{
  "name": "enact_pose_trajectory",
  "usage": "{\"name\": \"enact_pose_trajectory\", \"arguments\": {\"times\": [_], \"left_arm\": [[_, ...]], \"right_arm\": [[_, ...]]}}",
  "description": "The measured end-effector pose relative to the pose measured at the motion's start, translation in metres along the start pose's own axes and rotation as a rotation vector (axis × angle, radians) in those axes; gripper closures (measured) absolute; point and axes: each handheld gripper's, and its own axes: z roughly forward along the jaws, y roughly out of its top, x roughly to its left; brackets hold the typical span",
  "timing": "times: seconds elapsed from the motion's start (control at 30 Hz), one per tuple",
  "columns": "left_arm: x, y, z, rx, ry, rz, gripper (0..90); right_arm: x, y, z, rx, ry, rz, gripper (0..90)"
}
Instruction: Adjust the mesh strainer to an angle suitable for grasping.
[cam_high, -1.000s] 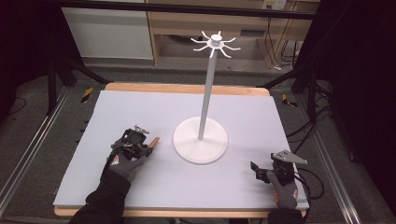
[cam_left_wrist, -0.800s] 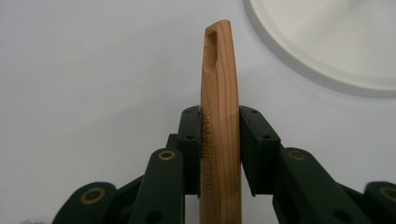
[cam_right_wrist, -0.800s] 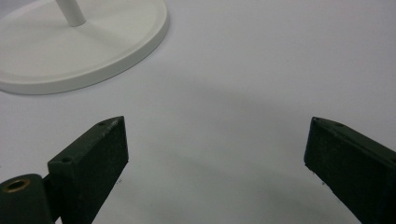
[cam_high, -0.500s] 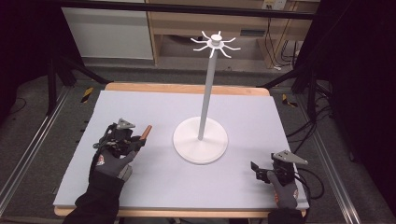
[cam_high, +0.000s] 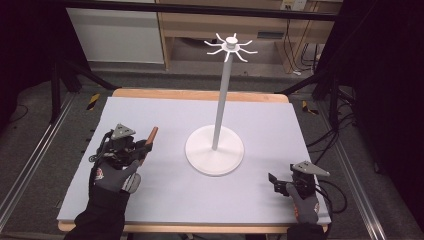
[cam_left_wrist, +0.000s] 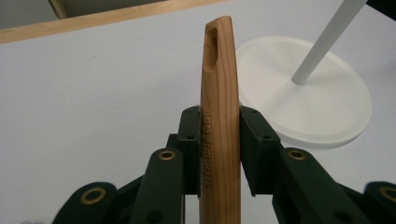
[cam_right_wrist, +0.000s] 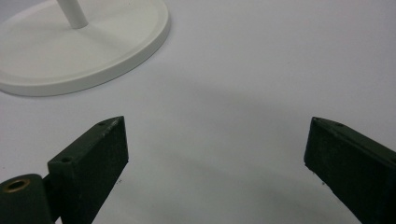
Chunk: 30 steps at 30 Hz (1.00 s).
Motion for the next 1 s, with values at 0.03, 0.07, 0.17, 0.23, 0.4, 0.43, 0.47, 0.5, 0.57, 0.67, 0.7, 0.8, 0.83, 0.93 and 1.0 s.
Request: {"name": "enact_pose_trajectory", "arguments": {"times": [0.03, 0.07, 0.17, 0.23, 0.4, 0.43, 0.47, 0.5, 0.57, 0.67, 0.7, 0.8, 0.83, 0.93, 1.0], "left_arm": [[0.0, 0.0, -0.002, -0.013, 0.002, -0.002, 70.6], [-0.001, 0.001, -0.004, -0.026, 0.003, -0.004, 70.6], [-0.003, 0.002, -0.01, -0.073, 0.003, -0.012, 70.6], [-0.004, 0.004, -0.014, -0.102, -0.007, -0.011, 70.6], [-0.008, 0.007, -0.026, -0.162, -0.011, -0.011, 70.6], [-0.009, 0.008, -0.028, -0.174, -0.012, -0.01, 70.6], [-0.009, 0.009, -0.03, -0.184, -0.012, -0.011, 70.6], [-0.01, 0.009, -0.032, -0.191, -0.012, -0.01, 70.6], [-0.011, 0.01, -0.035, -0.208, -0.011, -0.009, 70.6], [-0.013, 0.012, -0.038, -0.232, -0.012, -0.013, 70.6], [-0.013, 0.013, -0.04, -0.241, -0.014, -0.014, 70.5], [-0.015, 0.015, -0.043, -0.265, -0.017, -0.015, 70.6], [-0.016, 0.015, -0.044, -0.272, -0.02, -0.016, 70.6], [-0.017, 0.018, -0.047, -0.288, -0.03, -0.016, 70.5], [-0.019, 0.021, -0.05, -0.303, -0.035, -0.016, 70.5]], "right_arm": [[0.0, 0.0, 0.0, 0.001, 0.0, -0.001, 6.6], [0.0, 0.0, 0.0, 0.0, 0.001, 0.003, 6.6], [0.0, 0.0, 0.0, -0.002, -0.001, 0.0, 6.6], [0.0, 0.0, 0.0, 0.0, 0.0, 0.001, 6.6], [0.0, 0.0, 0.0, 0.001, 0.0, -0.001, 6.6], [0.0, 0.0, 0.0, 0.001, 0.001, 0.002, 6.6], [0.0, 0.0, 0.0, 0.0, 0.001, 0.002, 6.6], [0.0, 0.0, 0.0, -0.002, 0.0, 0.003, 6.6], [0.0, 0.0, 0.0, 0.001, 0.0, 0.001, 6.6], [0.0, 0.0, 0.001, 0.001, 0.002, -0.004, 6.6], [0.0, 0.0, 0.001, -0.001, 0.003, -0.002, 6.6], [0.0, 0.0, 0.0, -0.001, 0.004, 0.002, 6.6], [0.0, 0.001, 0.001, -0.001, 0.005, 0.001, 6.6], [0.0, 0.0, 0.001, 0.001, 0.004, -0.003, 6.6], [0.0, 0.001, 0.001, 0.0, 0.005, 0.0, 6.6]]}}
